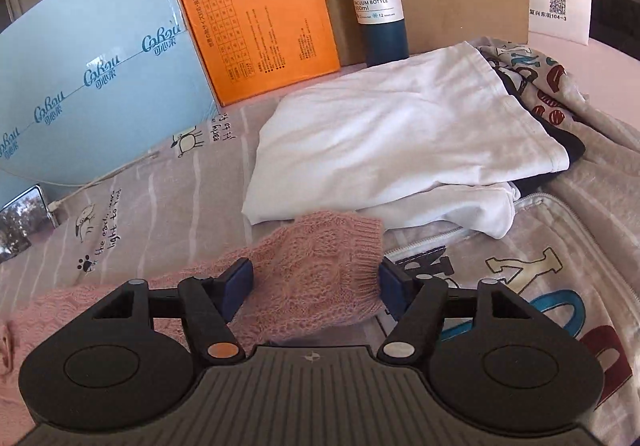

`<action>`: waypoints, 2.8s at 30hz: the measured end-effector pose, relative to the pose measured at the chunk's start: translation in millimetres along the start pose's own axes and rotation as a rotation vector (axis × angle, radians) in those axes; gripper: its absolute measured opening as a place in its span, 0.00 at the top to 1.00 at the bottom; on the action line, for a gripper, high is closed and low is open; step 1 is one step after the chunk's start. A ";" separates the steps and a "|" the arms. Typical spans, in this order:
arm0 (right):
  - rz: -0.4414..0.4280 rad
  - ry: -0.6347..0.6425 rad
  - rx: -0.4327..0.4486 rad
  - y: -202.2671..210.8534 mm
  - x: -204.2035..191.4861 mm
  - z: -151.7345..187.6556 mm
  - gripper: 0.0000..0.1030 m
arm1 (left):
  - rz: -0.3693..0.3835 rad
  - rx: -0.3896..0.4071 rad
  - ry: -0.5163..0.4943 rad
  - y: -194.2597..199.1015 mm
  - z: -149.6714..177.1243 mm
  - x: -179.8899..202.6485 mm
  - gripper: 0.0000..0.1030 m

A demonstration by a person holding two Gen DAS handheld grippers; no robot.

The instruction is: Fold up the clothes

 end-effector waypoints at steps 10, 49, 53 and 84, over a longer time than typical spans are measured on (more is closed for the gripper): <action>0.008 0.206 0.090 -0.7 -40.1 -27.1 0.88 | -0.237 0.293 -0.116 21.5 -45.0 1.6 0.92; -0.547 0.122 -0.190 -54.6 -232.8 39.2 0.94 | -0.326 0.256 -0.013 8.7 -21.8 -55.3 0.26; -0.492 0.188 -0.183 -52.5 -232.9 41.0 0.93 | -0.324 0.251 -0.014 7.4 -21.2 -54.4 0.26; -0.612 0.244 -0.169 39.8 -214.6 116.5 0.85 | -0.120 0.363 0.086 115.1 41.4 3.1 0.15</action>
Point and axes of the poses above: each gripper's, at about its wrist camera, not at the fingertips, and y roughly against the way its jaws point, x to its right, z to its underside, the point moved 6 cm from there along -y, roughly the way its jaws point, and after that the axes turned 13 degrees about -z, right-handed, at the moved point
